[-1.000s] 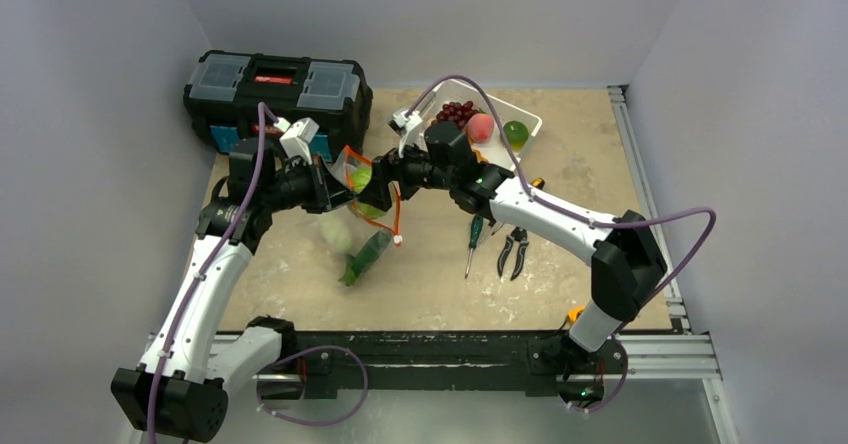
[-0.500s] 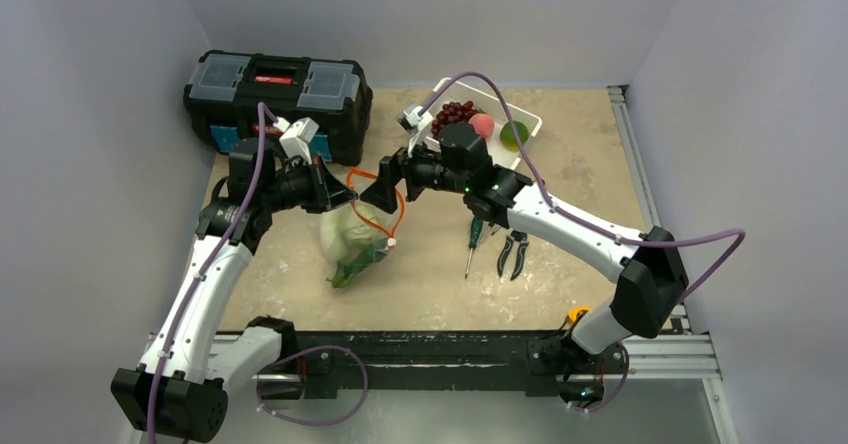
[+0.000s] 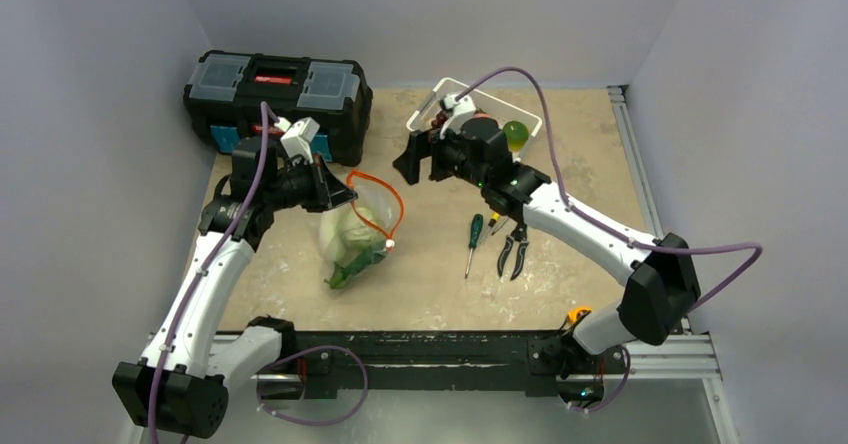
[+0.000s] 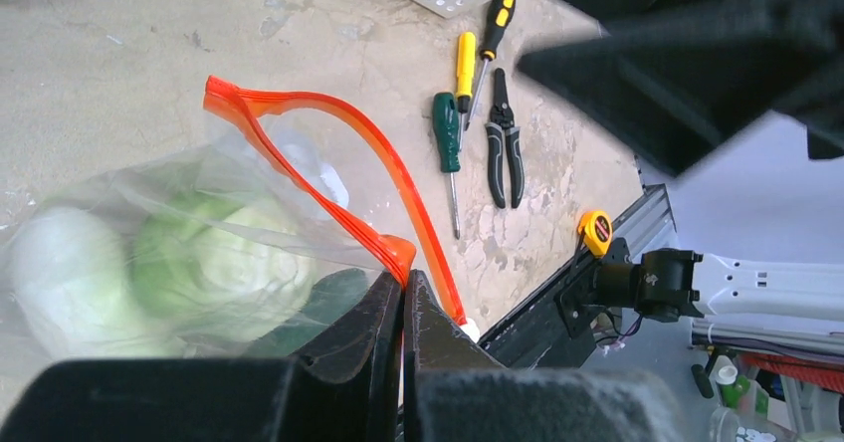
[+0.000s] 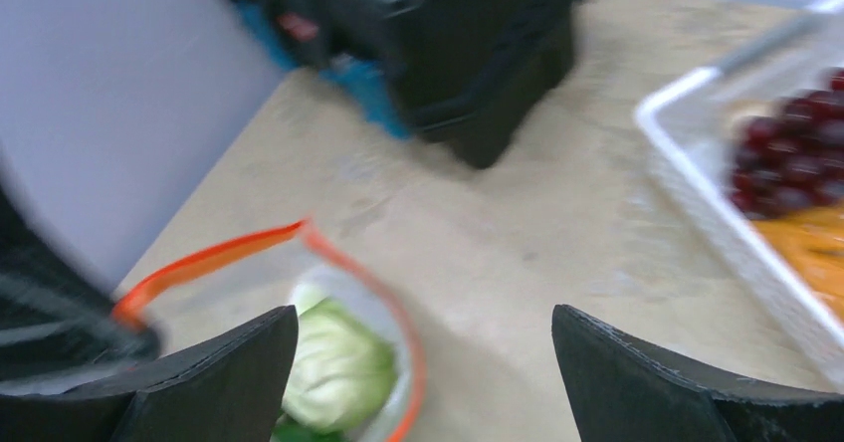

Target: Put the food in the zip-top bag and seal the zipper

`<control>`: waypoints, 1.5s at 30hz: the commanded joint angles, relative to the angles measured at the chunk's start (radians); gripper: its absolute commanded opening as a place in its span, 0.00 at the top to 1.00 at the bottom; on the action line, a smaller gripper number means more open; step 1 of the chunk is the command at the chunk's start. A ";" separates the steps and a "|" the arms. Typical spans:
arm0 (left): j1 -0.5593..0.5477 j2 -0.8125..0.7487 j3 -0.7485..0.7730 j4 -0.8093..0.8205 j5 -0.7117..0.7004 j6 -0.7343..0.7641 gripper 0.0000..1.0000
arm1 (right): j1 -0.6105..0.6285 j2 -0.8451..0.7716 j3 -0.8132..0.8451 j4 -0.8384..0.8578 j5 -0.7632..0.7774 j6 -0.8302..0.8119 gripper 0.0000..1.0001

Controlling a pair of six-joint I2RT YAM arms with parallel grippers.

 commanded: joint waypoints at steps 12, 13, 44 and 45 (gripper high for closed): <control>-0.005 0.043 0.024 -0.013 -0.015 0.008 1.00 | -0.318 0.303 0.266 -0.177 0.272 -0.035 0.01; -0.005 0.043 0.024 -0.012 -0.016 0.007 1.00 | -0.332 0.338 0.302 -0.197 0.265 -0.035 0.01; -0.005 0.061 0.025 -0.010 0.005 0.004 1.00 | -0.486 0.827 0.670 -0.187 0.200 0.077 0.16; -0.004 0.063 0.025 -0.010 0.005 0.004 1.00 | -0.486 0.825 0.657 -0.178 0.199 0.072 0.19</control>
